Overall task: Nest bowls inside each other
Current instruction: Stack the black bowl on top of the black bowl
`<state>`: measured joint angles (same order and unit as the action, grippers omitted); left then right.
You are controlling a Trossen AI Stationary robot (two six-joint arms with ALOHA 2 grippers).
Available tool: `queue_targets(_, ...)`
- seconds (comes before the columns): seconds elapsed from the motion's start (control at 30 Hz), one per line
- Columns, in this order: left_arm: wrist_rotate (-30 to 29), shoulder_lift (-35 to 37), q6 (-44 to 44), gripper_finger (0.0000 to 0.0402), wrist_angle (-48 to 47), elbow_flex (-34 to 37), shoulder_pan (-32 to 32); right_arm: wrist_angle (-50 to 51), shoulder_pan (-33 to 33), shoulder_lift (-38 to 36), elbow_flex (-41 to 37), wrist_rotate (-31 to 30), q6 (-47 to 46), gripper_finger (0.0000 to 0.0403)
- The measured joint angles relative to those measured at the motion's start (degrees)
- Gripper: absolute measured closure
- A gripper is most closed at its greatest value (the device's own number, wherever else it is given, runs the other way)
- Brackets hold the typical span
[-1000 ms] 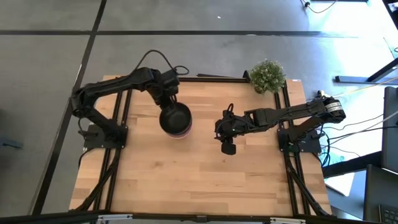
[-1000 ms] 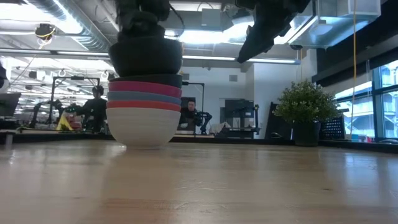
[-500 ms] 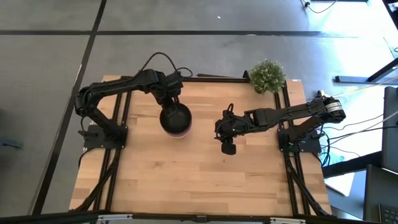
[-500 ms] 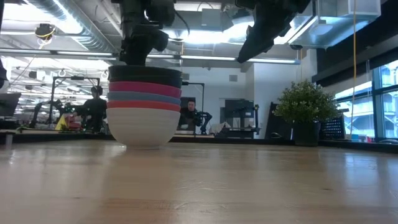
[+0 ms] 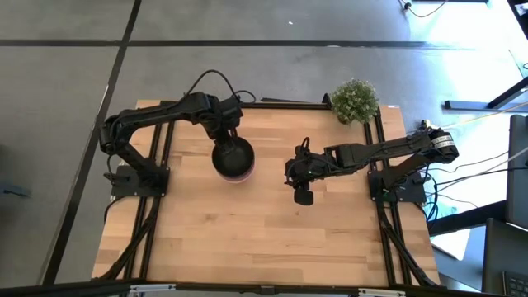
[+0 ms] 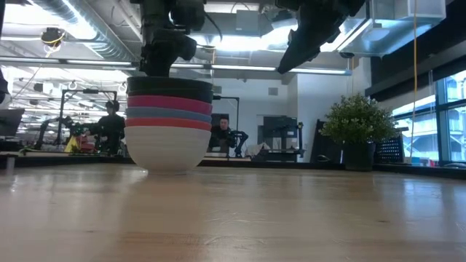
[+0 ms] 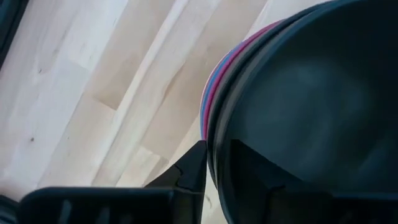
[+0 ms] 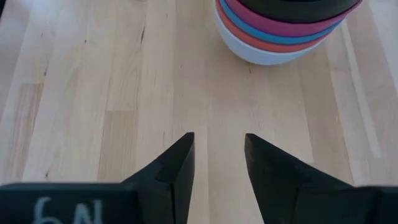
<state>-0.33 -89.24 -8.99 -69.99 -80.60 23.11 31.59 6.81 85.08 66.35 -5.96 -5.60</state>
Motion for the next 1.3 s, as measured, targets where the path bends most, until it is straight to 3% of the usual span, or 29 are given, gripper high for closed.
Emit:
queue_targets(0.27,-1.94,0.01,-4.36,0.0337,-0.03,0.02,-0.07,0.0,0.0,0.0,0.0,-0.02,0.12,0.0261)
queue_targets(0.53,4.01,0.01,-5.93,0.0337,1.02,0.02,1.18,0.02,0.0,0.0,0.0,-0.02,0.04,0.0261)
queue_targets(1.3,10.73,0.0,-6.9,0.0336,8.29,0.02,2.87,3.13,-0.71,-3.87,0.0,-4.98,0.44,0.0261)
